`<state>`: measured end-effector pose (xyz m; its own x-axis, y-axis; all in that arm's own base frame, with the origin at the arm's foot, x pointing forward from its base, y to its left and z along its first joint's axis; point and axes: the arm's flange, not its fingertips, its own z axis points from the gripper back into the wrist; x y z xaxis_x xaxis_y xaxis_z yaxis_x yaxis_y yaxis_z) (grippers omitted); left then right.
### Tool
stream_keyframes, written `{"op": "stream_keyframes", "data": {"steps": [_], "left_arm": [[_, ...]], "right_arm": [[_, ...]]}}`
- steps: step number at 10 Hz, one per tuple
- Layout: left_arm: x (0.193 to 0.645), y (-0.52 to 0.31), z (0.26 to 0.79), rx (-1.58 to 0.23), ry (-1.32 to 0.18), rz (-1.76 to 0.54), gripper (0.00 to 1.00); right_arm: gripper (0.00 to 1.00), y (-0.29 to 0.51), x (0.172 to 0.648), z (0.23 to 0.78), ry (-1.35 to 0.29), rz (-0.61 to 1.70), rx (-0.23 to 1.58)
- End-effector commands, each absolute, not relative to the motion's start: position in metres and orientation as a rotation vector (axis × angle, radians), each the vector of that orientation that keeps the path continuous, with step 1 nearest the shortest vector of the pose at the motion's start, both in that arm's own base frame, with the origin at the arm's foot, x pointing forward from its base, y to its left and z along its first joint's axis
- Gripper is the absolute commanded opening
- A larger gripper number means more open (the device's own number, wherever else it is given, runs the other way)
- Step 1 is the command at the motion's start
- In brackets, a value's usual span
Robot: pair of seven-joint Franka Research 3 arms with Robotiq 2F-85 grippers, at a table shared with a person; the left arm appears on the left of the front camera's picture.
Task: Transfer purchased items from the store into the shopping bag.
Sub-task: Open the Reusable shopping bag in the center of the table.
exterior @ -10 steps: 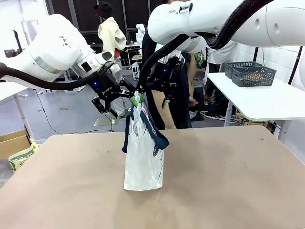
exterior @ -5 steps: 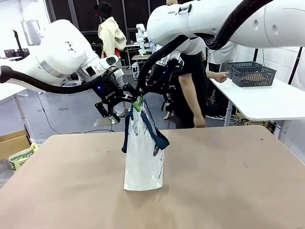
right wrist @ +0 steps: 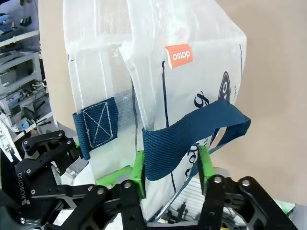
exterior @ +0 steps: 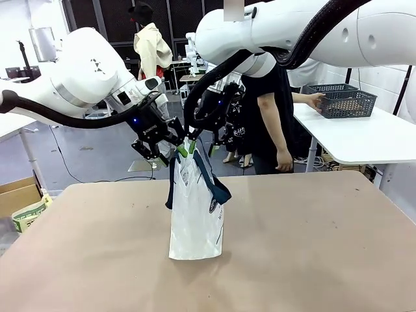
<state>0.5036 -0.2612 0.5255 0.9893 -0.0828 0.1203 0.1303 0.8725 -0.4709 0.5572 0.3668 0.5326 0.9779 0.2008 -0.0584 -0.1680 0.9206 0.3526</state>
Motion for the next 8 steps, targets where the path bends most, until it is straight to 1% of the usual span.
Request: {"op": "stream_keyframes", "data": {"steps": [1,5,8], "left_arm": [[0.502,-0.258,0.524,-0.478,-0.115,-0.085,0.0],[0.503,-0.259,0.524,-0.479,-0.111,-0.11,0.0],[0.497,-0.24,0.522,-0.449,-0.116,-0.11,0.0]], "right_arm": [[0.0,0.363,0.555,0.527,0.114,0.192,0.347],[0.0,0.36,0.55,0.529,0.115,0.192,0.341],[0.0,0.335,0.531,0.531,0.055,0.229,0.169]]}}
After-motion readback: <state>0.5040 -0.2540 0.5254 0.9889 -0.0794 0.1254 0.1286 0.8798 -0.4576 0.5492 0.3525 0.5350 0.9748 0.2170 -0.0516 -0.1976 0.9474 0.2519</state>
